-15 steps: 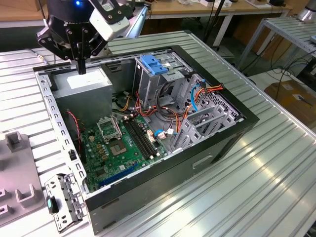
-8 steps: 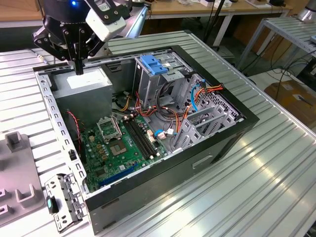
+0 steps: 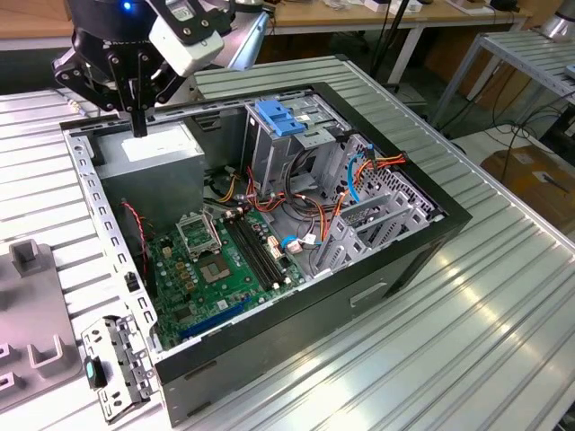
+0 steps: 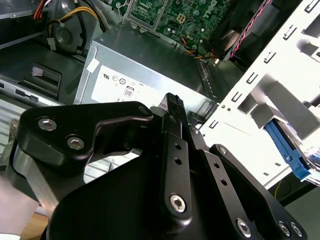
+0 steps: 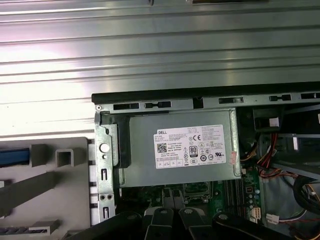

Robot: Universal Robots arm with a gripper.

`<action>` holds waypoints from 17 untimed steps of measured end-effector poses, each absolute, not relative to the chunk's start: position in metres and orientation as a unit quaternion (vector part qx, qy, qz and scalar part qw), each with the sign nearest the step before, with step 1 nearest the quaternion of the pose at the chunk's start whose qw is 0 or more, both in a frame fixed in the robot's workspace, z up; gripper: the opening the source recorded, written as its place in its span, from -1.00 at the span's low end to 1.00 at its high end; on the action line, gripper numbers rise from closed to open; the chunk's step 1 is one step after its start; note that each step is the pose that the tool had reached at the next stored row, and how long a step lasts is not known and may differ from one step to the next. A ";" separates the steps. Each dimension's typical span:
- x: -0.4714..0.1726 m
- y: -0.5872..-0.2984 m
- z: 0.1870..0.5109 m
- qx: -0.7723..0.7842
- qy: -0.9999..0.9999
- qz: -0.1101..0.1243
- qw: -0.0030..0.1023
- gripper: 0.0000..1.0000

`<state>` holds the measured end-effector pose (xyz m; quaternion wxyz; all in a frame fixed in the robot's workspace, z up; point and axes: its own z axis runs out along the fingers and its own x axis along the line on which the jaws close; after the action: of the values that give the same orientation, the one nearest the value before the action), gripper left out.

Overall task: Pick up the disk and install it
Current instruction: 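Reach for the disk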

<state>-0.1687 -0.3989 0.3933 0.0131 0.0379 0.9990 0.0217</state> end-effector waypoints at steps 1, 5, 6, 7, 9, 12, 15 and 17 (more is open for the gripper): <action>-0.169 -0.399 0.393 0.038 0.999 0.022 0.013 -0.79; -0.172 -0.399 0.393 0.038 0.999 0.022 0.013 -0.79; -0.173 -0.399 0.393 0.038 0.999 0.022 0.013 -0.79; -0.173 -0.399 0.393 0.038 0.999 0.022 0.013 -0.79; -0.175 -0.399 0.393 0.038 0.999 0.022 0.013 -0.79; -0.177 -0.399 0.393 0.038 0.999 0.022 0.013 -0.79; -0.179 -0.399 0.393 0.038 0.999 0.022 0.013 -0.79; -0.180 -0.399 0.393 0.038 0.999 0.022 0.013 -0.79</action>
<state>-0.1803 -0.3989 0.3932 0.0131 0.0379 0.9990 0.0217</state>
